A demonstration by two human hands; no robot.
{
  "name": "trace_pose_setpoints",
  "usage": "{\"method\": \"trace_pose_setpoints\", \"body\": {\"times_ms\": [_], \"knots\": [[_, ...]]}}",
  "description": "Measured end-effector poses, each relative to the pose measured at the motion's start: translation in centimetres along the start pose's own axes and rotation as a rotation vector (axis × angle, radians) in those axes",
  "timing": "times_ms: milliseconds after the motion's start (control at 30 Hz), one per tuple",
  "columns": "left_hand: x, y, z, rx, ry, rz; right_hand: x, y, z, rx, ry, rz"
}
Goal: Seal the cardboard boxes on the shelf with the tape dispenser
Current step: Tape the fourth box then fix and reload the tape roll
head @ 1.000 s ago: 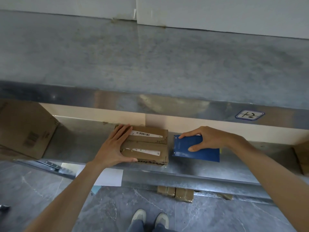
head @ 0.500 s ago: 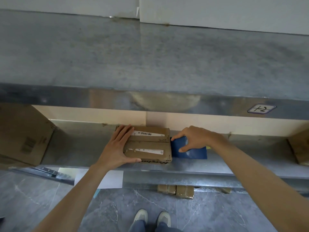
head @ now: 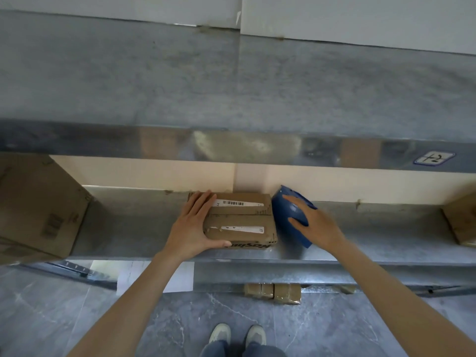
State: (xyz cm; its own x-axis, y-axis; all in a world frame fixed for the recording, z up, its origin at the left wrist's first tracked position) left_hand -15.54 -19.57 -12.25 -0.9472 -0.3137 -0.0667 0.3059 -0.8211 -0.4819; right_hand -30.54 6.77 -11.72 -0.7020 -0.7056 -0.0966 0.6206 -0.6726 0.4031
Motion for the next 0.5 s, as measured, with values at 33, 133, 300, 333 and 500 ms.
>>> {"method": "trace_pose_setpoints", "body": {"times_ms": [33,133,300,333,500], "knots": [[0.0,0.0,0.0,-0.002,-0.010,-0.001,-0.4,0.1,-0.4,-0.038,0.003,-0.010],[0.1,0.0,0.0,-0.027,-0.033,0.001,-0.8,-0.4,-1.5,-0.071,-0.007,-0.065],[0.2,0.4,-0.2,-0.070,-0.009,0.001,-0.8,0.1,-1.3,0.142,0.011,-0.080],[0.3,0.5,-0.3,-0.078,0.003,-0.004,-0.9,0.0,-1.3,0.157,0.026,-0.083],[0.4,0.6,-0.3,-0.076,0.028,-0.020,-1.4,-0.1,-0.8,0.164,-0.012,-0.154]]}}
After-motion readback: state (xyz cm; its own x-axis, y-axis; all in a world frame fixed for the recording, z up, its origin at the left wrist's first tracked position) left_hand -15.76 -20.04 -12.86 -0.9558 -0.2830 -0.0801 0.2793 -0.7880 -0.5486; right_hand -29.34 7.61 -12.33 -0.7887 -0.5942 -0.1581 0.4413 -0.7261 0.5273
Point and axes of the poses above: each hand's wrist, its own x-axis towards the middle knuckle, its own z-axis out of the back of the hand, y = z × x, the point moved 8 cm from there along x, towards the middle knuckle, and after that the axes turned 7 degrees about z, right-handed, at the moved point
